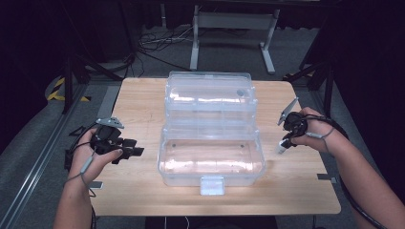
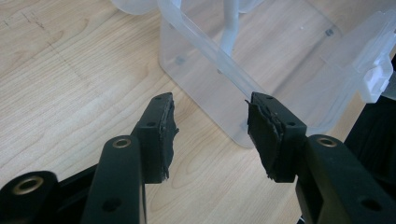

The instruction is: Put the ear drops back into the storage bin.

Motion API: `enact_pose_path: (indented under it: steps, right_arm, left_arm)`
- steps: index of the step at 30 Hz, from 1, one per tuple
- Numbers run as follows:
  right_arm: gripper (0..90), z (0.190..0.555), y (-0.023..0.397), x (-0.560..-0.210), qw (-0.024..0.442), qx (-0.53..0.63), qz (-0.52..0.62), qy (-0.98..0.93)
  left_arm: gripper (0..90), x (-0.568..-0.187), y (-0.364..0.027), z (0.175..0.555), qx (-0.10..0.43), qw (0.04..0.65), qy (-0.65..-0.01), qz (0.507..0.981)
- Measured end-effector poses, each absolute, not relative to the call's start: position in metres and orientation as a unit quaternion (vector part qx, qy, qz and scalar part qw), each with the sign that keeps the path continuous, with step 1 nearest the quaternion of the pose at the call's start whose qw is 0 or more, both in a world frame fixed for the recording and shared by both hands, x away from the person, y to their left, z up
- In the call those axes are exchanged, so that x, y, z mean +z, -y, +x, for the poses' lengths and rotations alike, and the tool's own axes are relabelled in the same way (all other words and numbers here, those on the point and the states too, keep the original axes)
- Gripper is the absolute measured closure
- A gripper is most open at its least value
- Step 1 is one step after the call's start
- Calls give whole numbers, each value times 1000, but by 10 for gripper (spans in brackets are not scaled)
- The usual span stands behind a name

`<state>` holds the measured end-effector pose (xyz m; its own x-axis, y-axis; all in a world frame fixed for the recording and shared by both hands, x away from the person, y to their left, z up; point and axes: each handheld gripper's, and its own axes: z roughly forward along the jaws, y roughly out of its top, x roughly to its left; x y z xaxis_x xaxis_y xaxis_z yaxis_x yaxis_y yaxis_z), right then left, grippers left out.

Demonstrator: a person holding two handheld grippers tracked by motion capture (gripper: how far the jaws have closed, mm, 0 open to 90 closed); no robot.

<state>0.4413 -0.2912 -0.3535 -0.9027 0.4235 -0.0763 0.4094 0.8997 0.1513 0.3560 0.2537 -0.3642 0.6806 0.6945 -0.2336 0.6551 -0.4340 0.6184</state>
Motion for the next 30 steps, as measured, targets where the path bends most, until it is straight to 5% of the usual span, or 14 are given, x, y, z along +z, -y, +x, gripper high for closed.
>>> enact_pose_path:
  steps: [30]
  right_arm:
    - [714,406,256,-299,49,72,135,-987]
  left_arm:
    - [518,-365,-254,356,24,351,-395,848]
